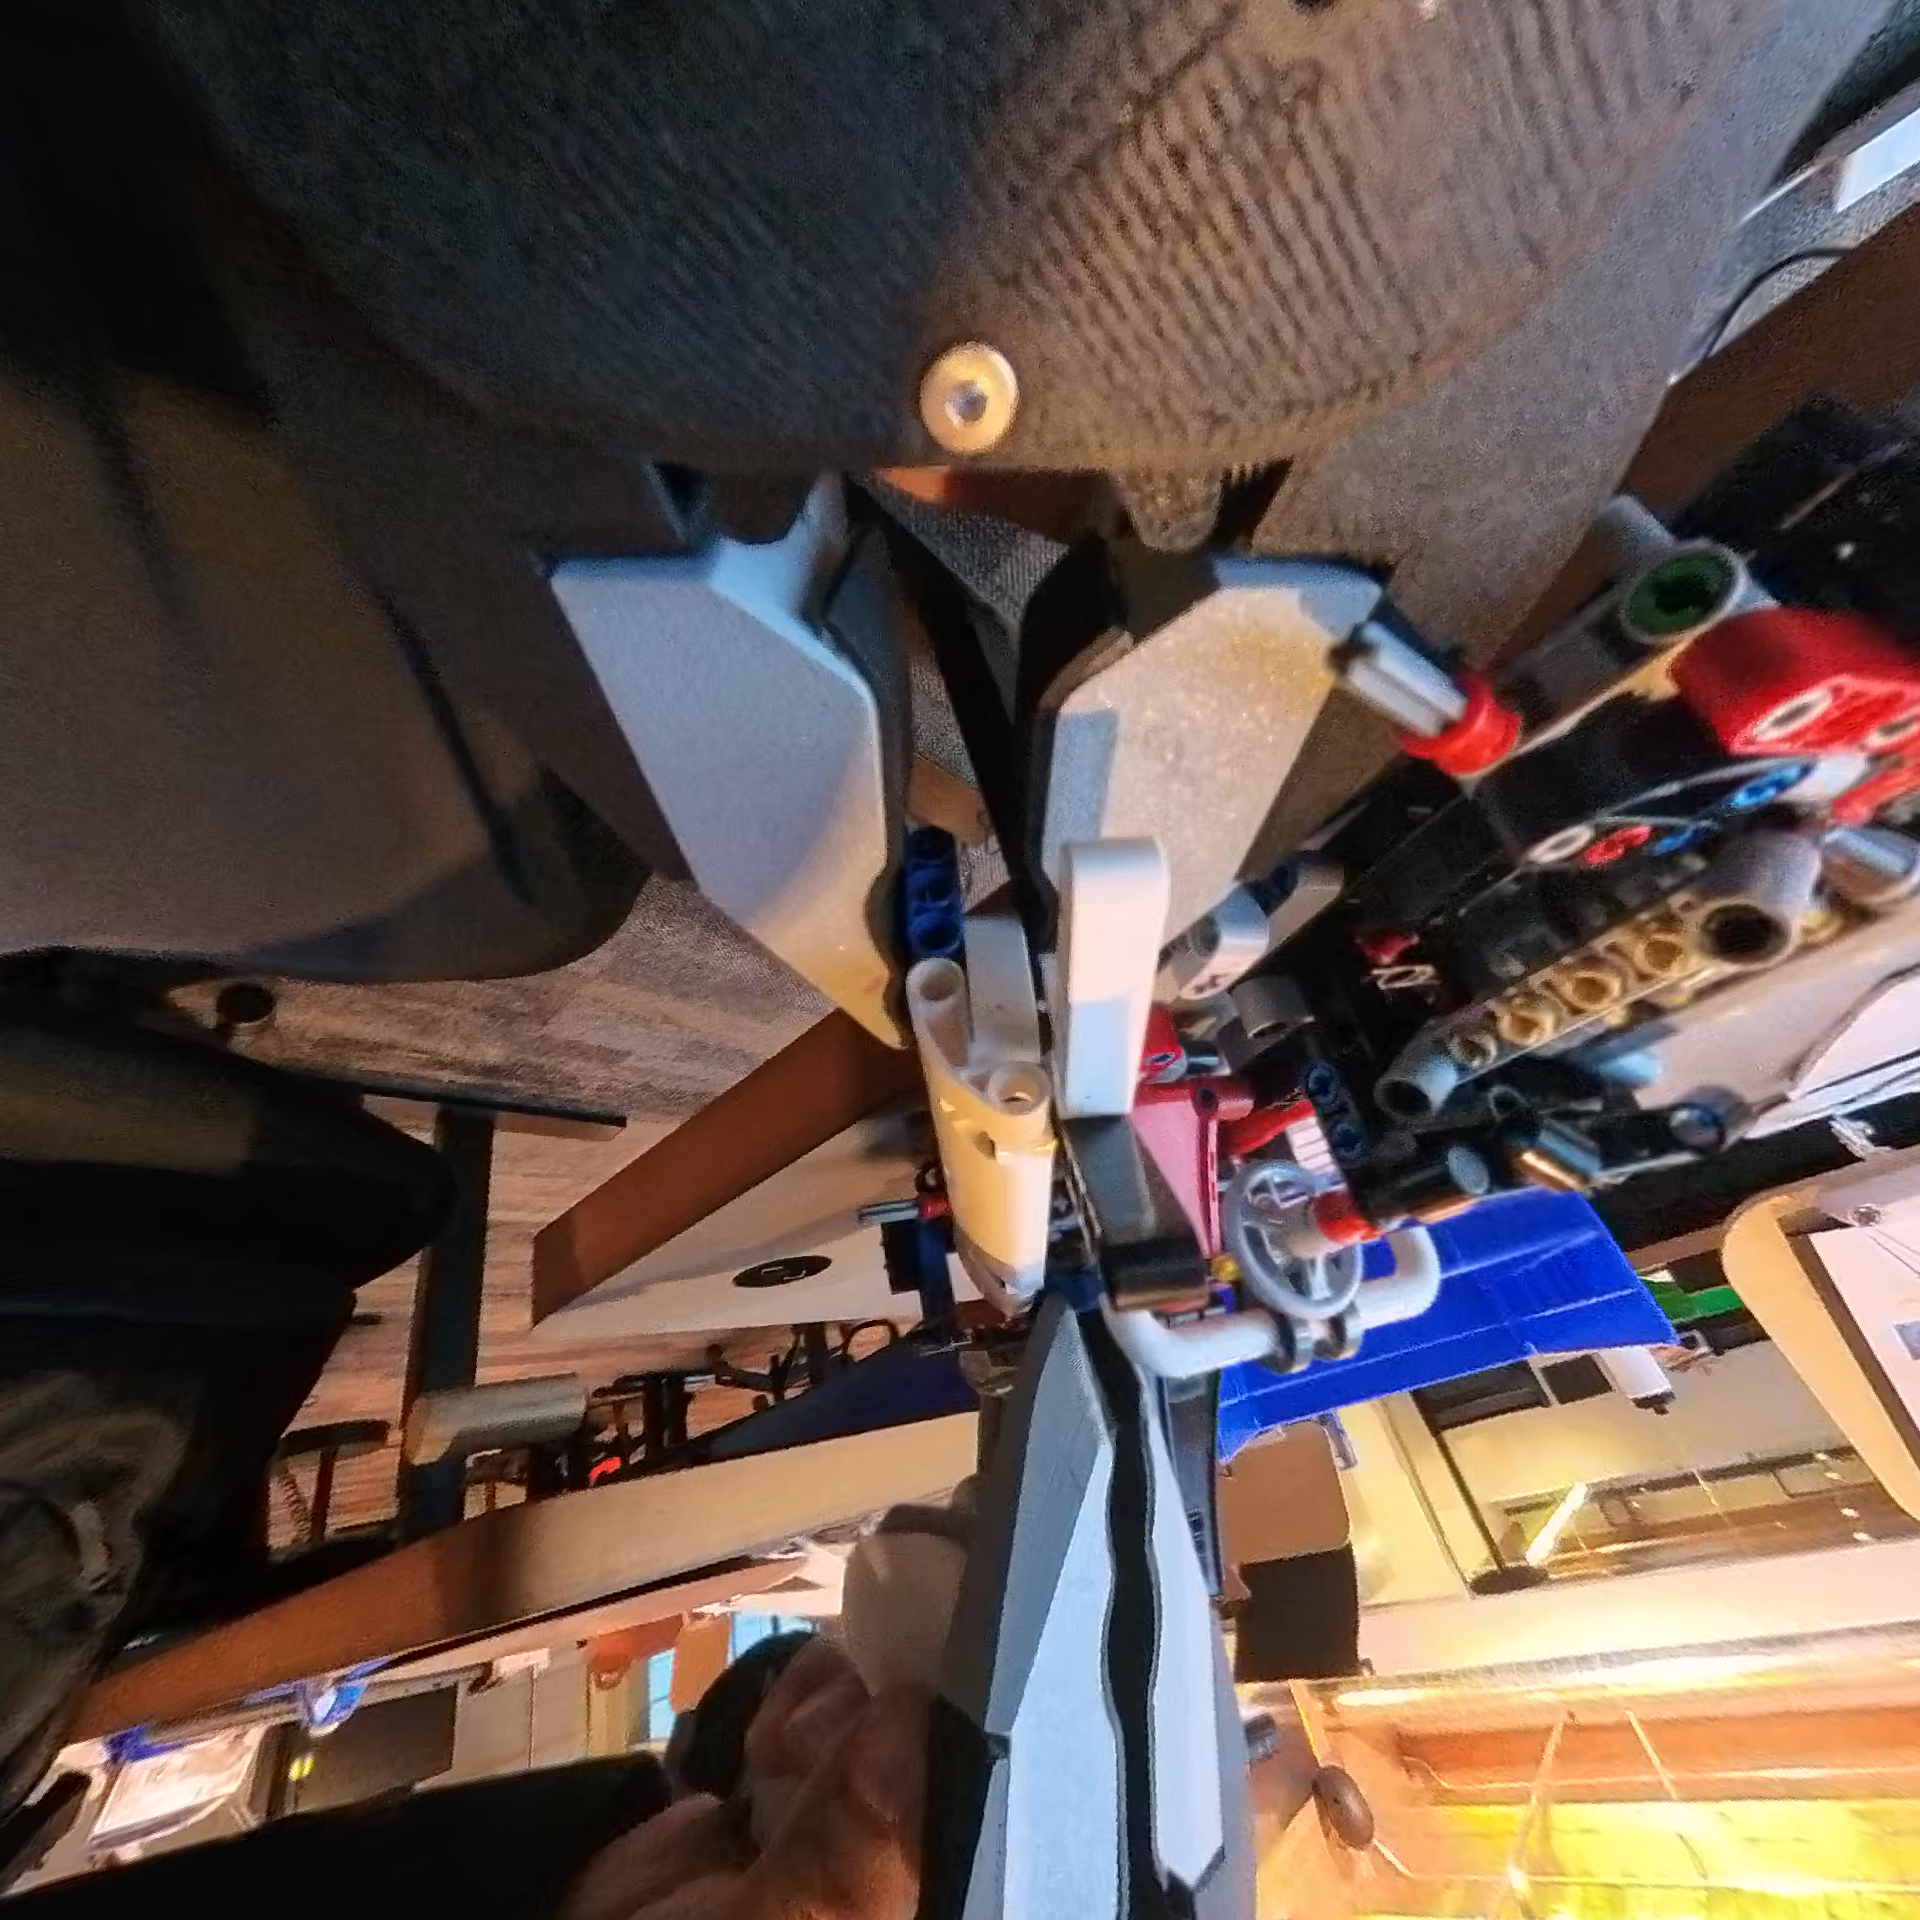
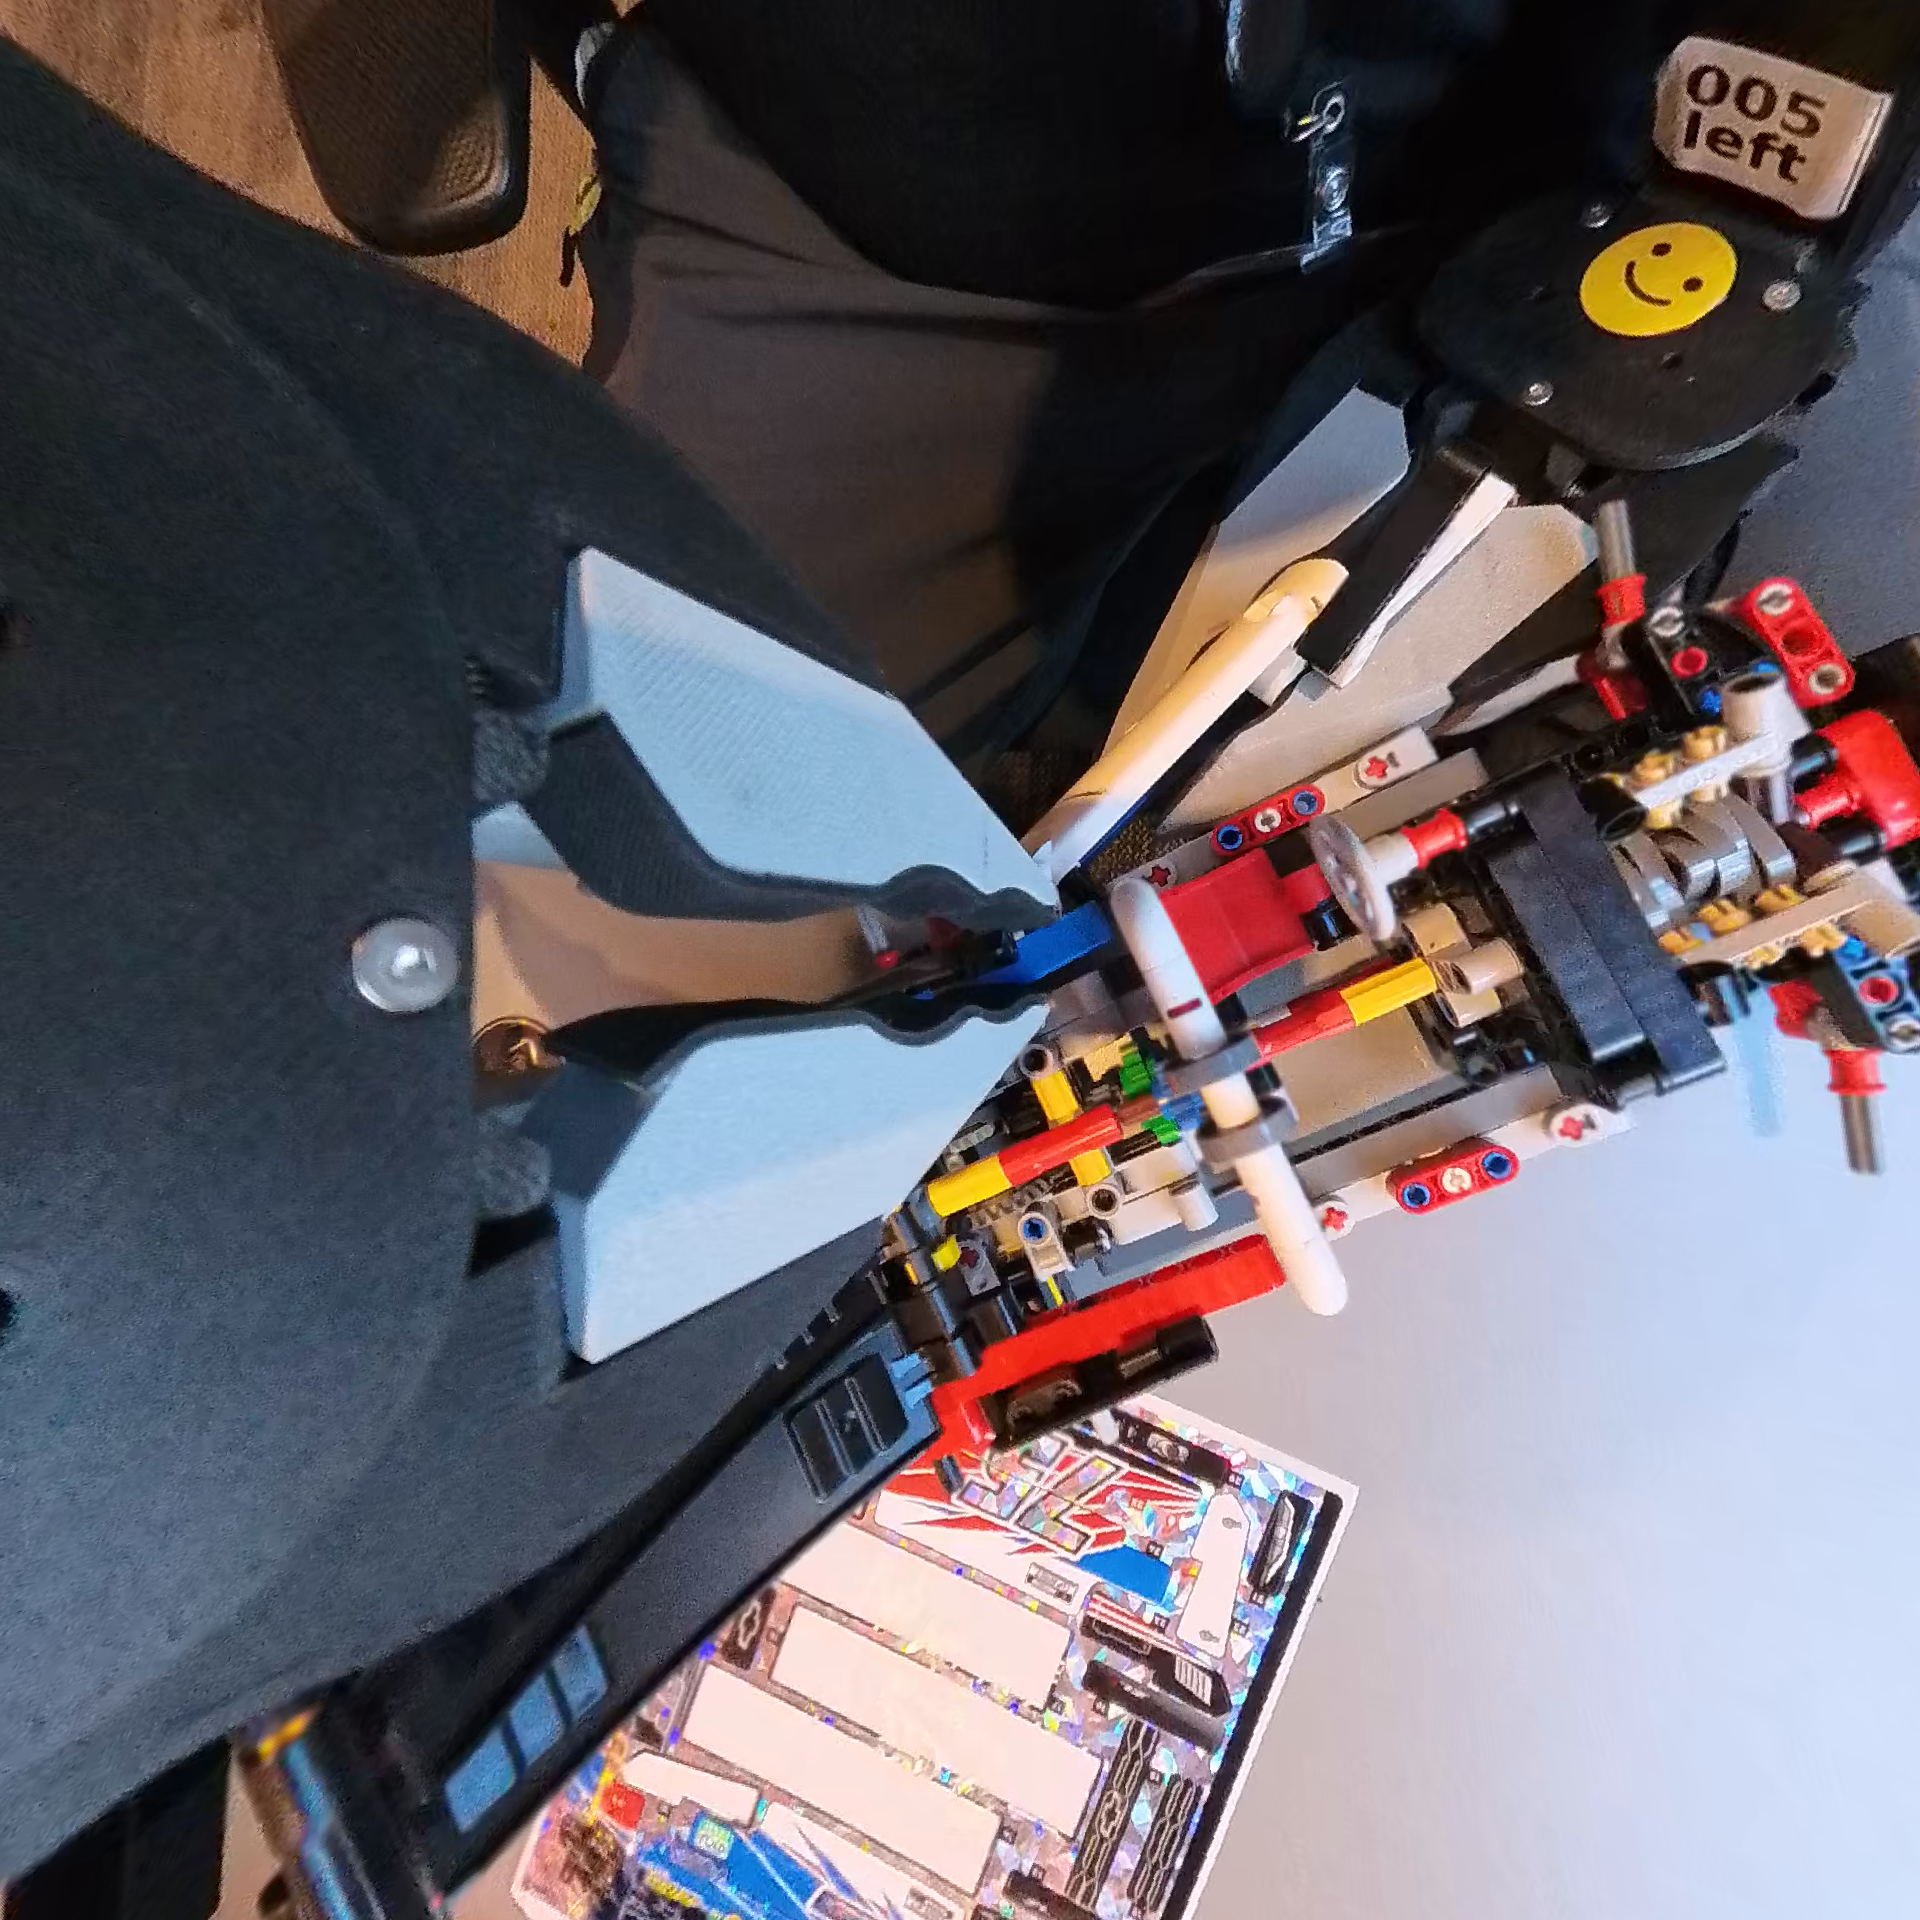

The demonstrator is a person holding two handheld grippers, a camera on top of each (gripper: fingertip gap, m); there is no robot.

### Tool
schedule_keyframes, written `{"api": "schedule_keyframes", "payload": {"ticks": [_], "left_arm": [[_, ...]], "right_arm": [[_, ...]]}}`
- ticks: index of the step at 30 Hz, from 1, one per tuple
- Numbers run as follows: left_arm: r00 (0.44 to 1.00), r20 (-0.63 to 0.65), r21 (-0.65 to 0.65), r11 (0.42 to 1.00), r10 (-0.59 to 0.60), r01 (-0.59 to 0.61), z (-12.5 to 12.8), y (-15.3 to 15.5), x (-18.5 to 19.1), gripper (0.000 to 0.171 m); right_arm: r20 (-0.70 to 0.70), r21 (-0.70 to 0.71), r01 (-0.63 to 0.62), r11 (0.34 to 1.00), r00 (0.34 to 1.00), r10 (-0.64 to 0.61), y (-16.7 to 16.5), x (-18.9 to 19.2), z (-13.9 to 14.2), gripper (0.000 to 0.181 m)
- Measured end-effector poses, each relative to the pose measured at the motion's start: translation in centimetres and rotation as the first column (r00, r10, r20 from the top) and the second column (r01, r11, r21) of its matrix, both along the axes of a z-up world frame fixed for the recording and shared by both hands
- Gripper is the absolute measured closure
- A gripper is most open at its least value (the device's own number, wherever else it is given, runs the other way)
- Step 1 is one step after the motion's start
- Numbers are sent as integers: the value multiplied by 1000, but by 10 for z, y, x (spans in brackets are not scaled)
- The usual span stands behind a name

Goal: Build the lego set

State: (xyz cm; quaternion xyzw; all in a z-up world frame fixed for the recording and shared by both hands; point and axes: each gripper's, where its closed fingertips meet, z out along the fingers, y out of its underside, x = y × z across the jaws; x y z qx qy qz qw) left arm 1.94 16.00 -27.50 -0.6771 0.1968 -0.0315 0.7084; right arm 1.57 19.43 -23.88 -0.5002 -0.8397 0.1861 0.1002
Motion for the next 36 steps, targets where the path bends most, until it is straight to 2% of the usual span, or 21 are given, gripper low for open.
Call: {"api": "schedule_keyframes", "payload": {"ticks": [13,17,19,21,24,28,31,36], "left_arm": [[998,-37,1,999,45,-45,-2,1,0,157],[992,-113,26,998,57,-55,4,1,2,158],[998,-38,1,999,44,-44,4,2,-1,158],[999,-40,1,999,36,-36,2,2,-1,158],[999,38,-25,1000,-1,1,3,1,-2,158],[999,29,-55,998,-26,27,-2,2,-3,158],[997,46,-106,993,-55,60,-3,3,-2,158],[980,160,-211,966,-117,150,-6,3,-4,159]], "right_arm": [[10,-38,56,998,998,-56,1,-1,-1,171],[16,-10,52,999,999,-52,3,-1,-4,170],[5,5,46,999,999,-46,3,-2,-4,171],[2,9,37,999,999,-37,3,-3,-4,171],[-4,-12,38,999,999,-38,2,-4,-2,171],[-19,-37,-5,999,1000,4,0,-2,-2,171],[-24,-34,-16,999,1000,15,0,-1,-3,172],[-48,-17,-24,1000,999,23,2,-3,-3,172]]}}
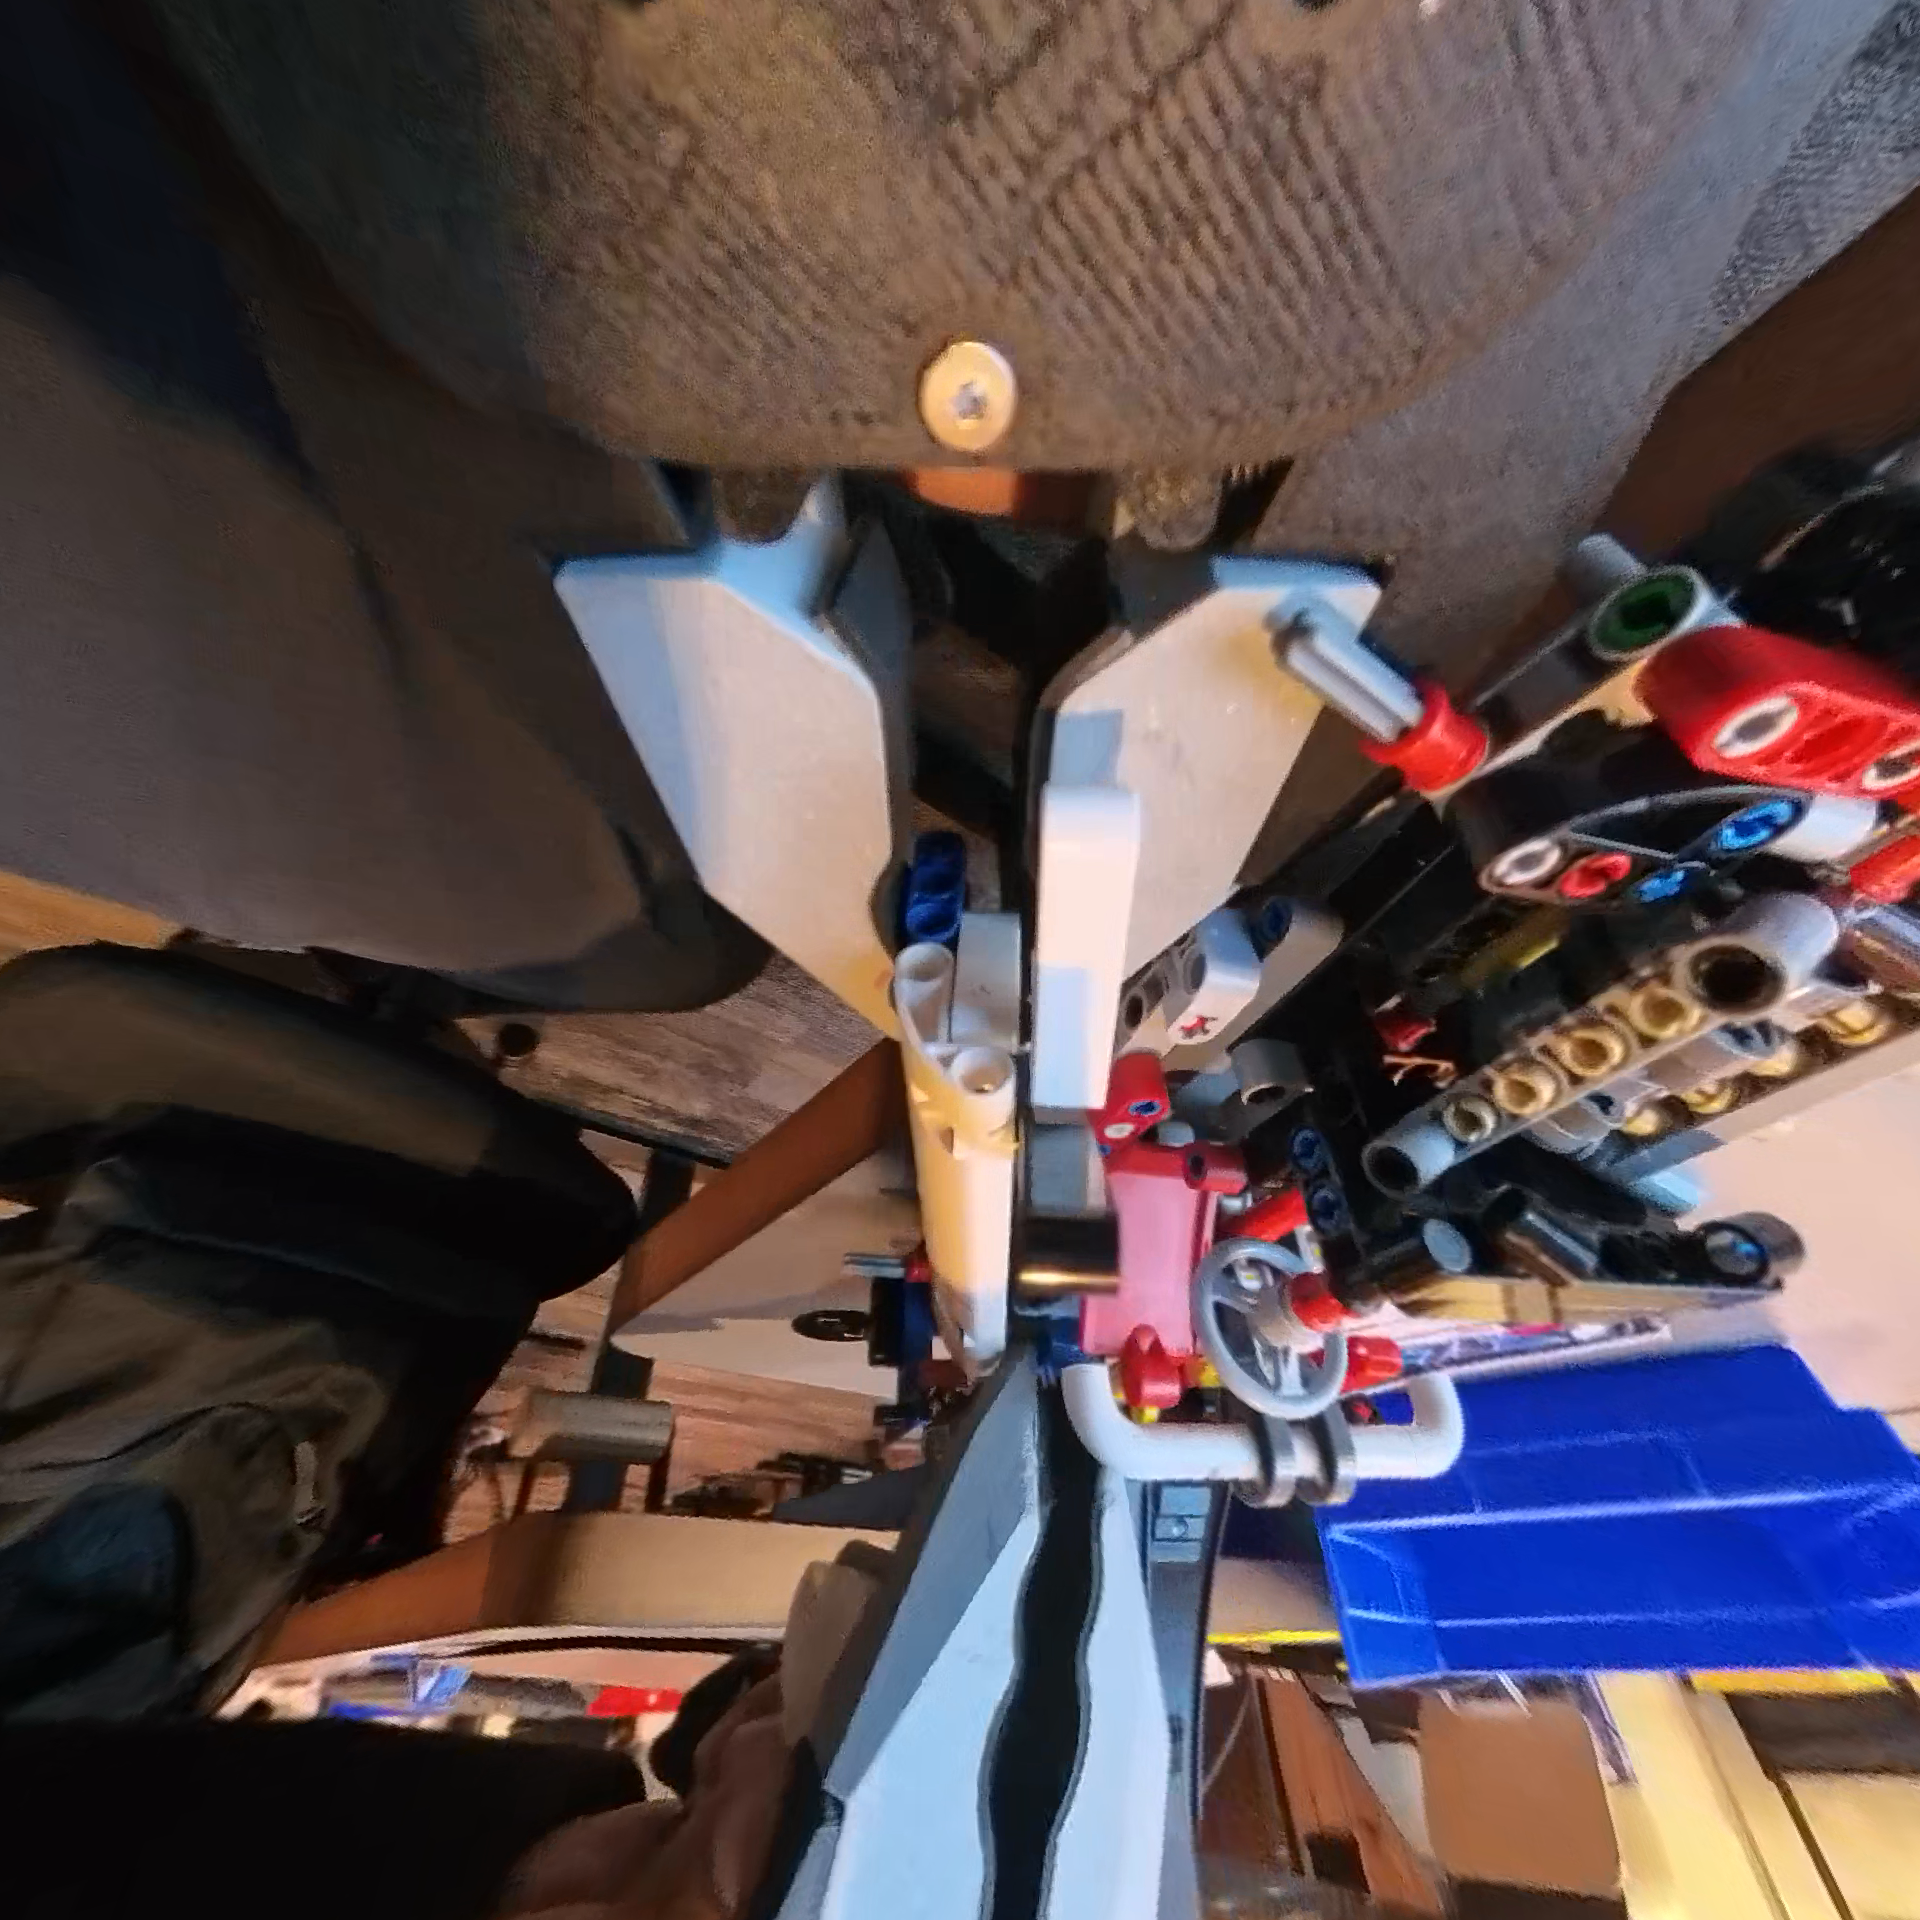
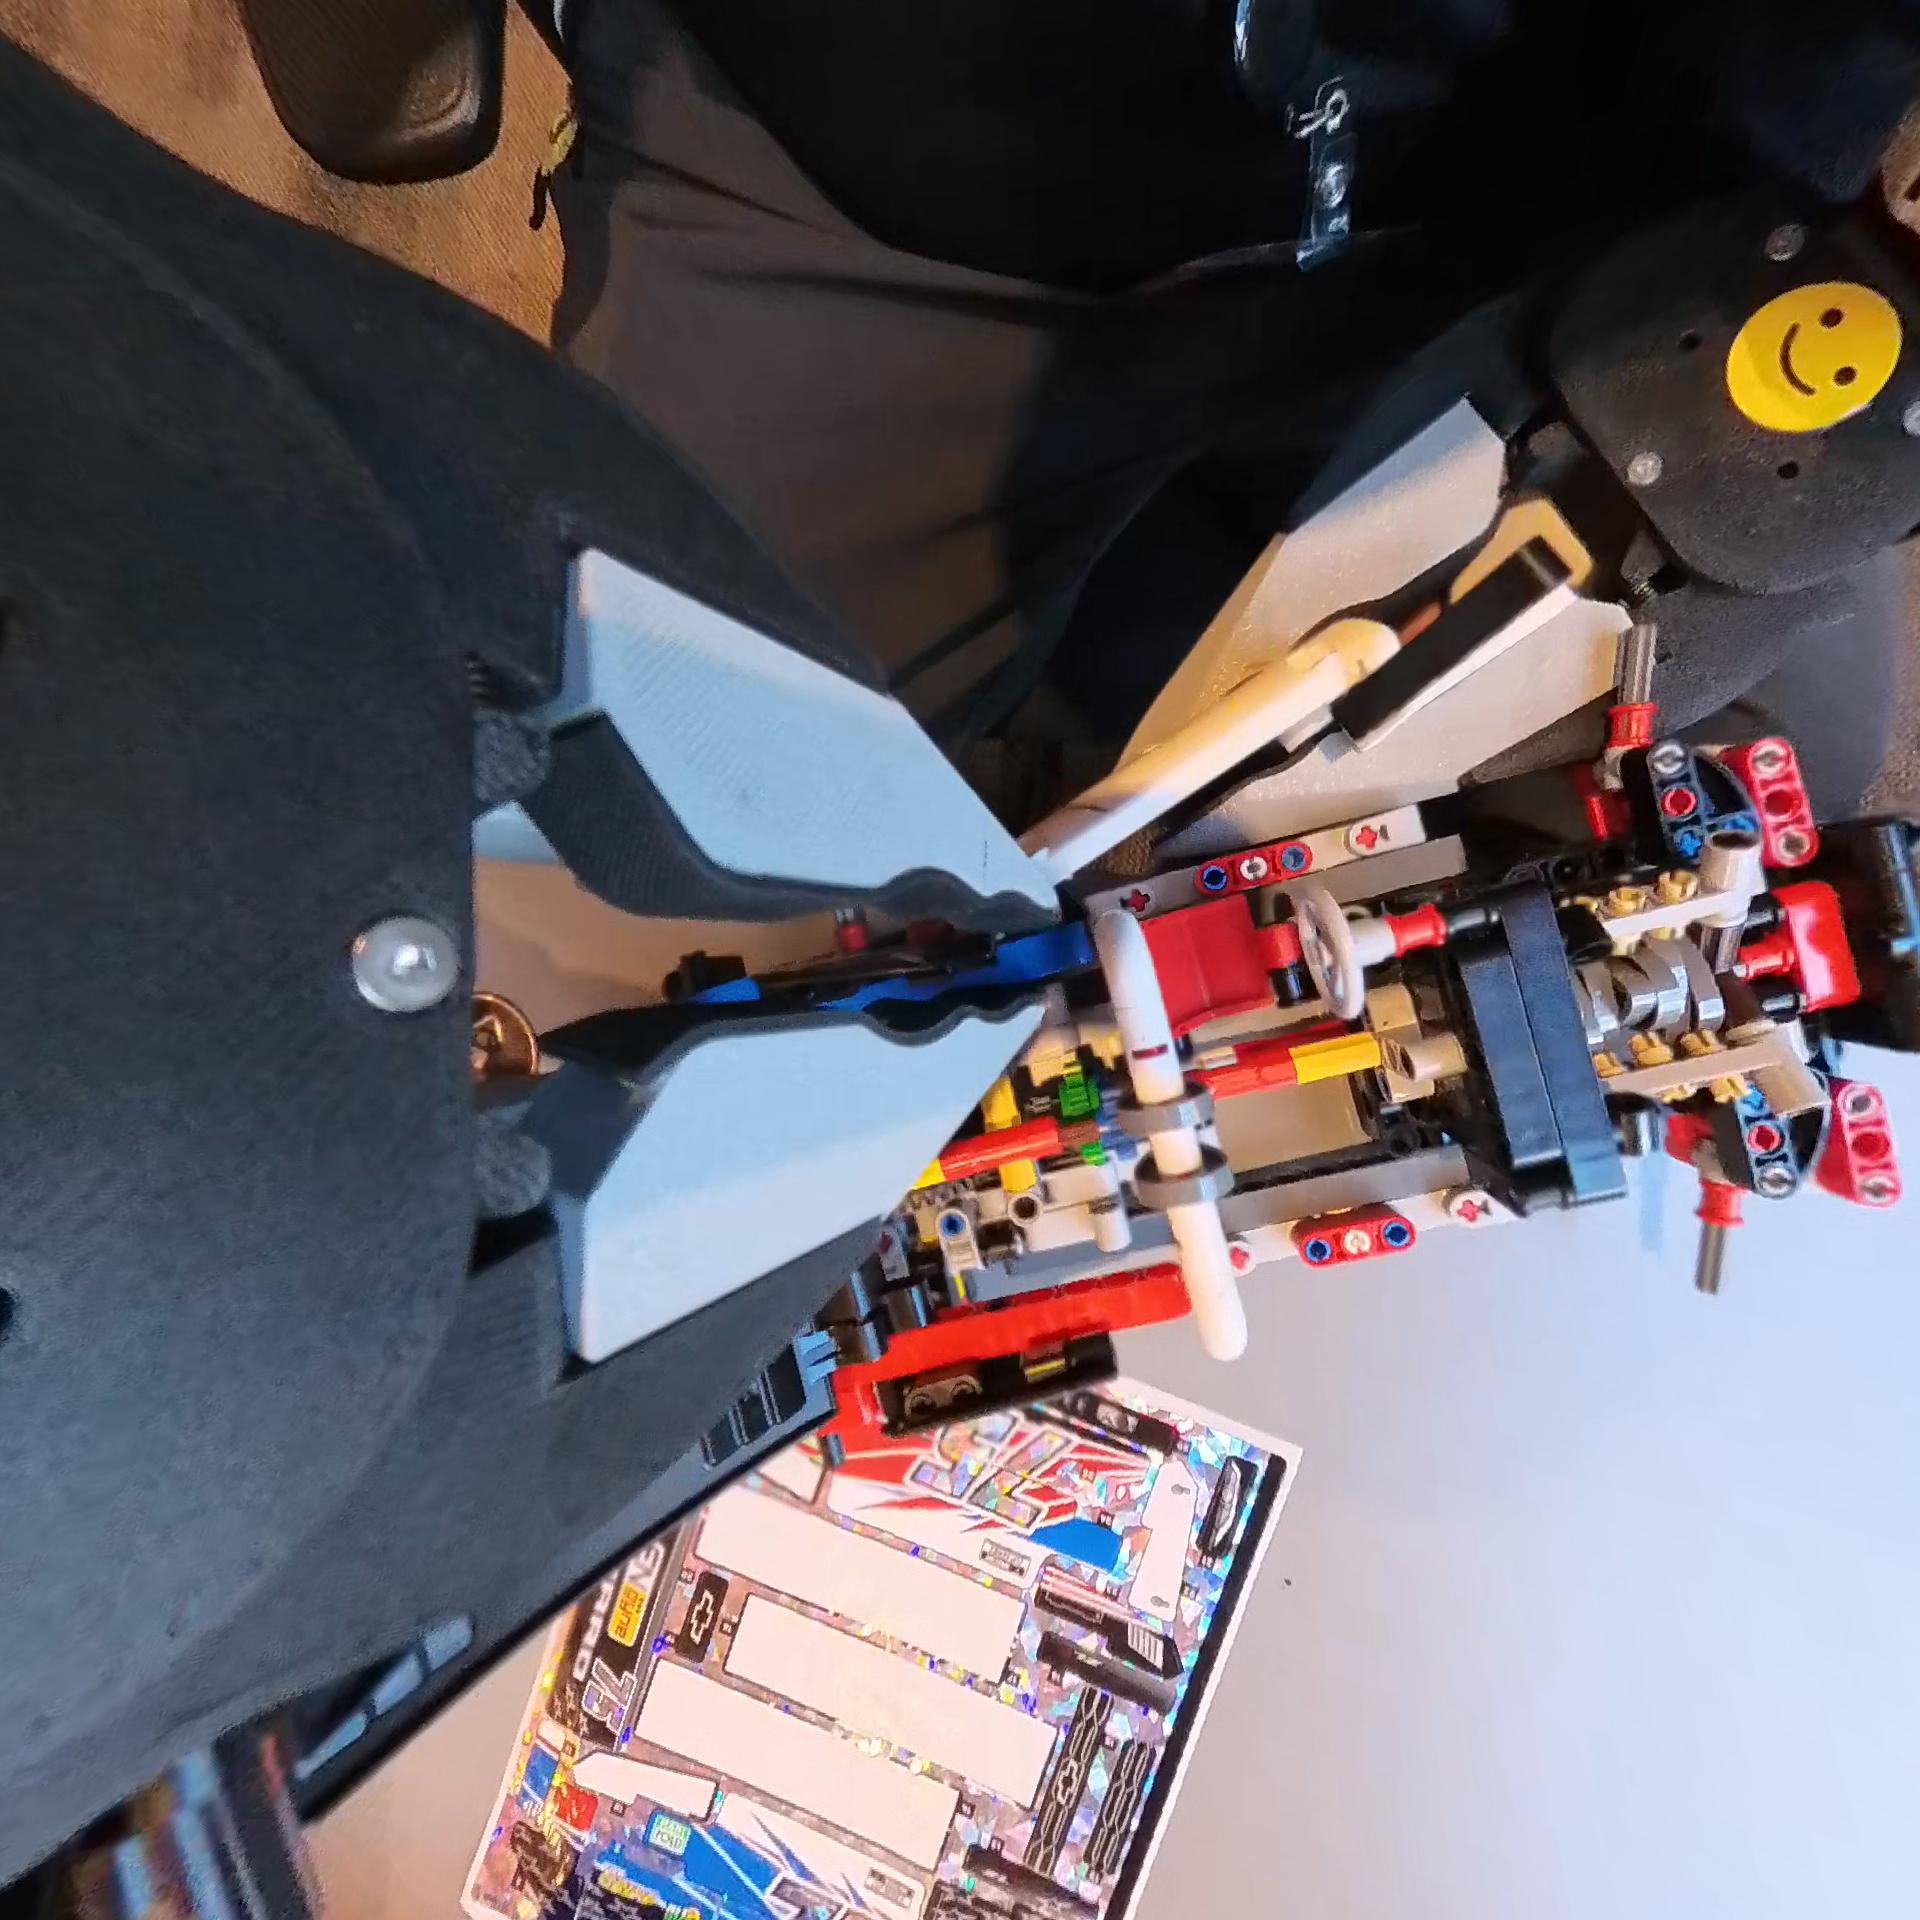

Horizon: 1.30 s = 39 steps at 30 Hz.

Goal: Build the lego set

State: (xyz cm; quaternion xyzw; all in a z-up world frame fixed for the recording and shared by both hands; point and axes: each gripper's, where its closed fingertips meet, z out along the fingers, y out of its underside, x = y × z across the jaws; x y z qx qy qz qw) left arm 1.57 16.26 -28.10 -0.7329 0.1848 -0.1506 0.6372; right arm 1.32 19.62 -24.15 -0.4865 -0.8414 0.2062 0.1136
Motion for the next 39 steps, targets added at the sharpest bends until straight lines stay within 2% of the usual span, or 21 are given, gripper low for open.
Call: {"api": "schedule_keyframes", "payload": {"ticks": [1,3,5,12,14,17,20,22,25,28,35,39], "left_arm": [[1000,13,-11,1000,-5,6,0,0,0,159],[1000,7,-27,1000,-17,17,-2,0,1,159],[1000,-1,-34,999,-30,30,-3,-1,1,160],[998,-26,-90,995,-53,51,-3,0,-1,159],[999,-9,-90,995,-52,51,-3,0,-2,159],[999,23,-93,995,-45,47,-6,0,-2,159],[998,38,-94,994,-46,49,-6,0,-2,159],[998,32,-93,994,-48,51,-6,0,-3,159],[998,31,-92,994,-50,52,-5,0,-3,159],[998,42,-95,994,-48,52,-6,0,-3,159],[999,17,-106,993,-49,50,-6,-1,-2,159],[998,5,-119,991,-55,56,-6,-1,-3,159]], "right_arm": [[-11,0,2,1000,1000,-2,1,0,2,170],[-32,-48,-16,999,999,15,-6,0,8,152],[-55,-83,-52,995,997,47,-13,3,12,150],[-6,155,-83,985,996,85,1,12,-12,142],[-76,131,-49,990,995,59,-2,9,-1,143],[-269,102,8,995,963,20,-6,9,30,136],[-444,91,68,993,896,-21,-6,29,58,145],[-494,51,123,991,866,-82,-3,47,63,149],[-484,-1,201,980,857,-176,5,69,55,146],[-459,-6,232,973,863,-209,10,81,42,143],[-457,-31,193,981,870,-185,1,72,27,139],[-438,67,125,990,895,-84,-7,50,24,136]]}}
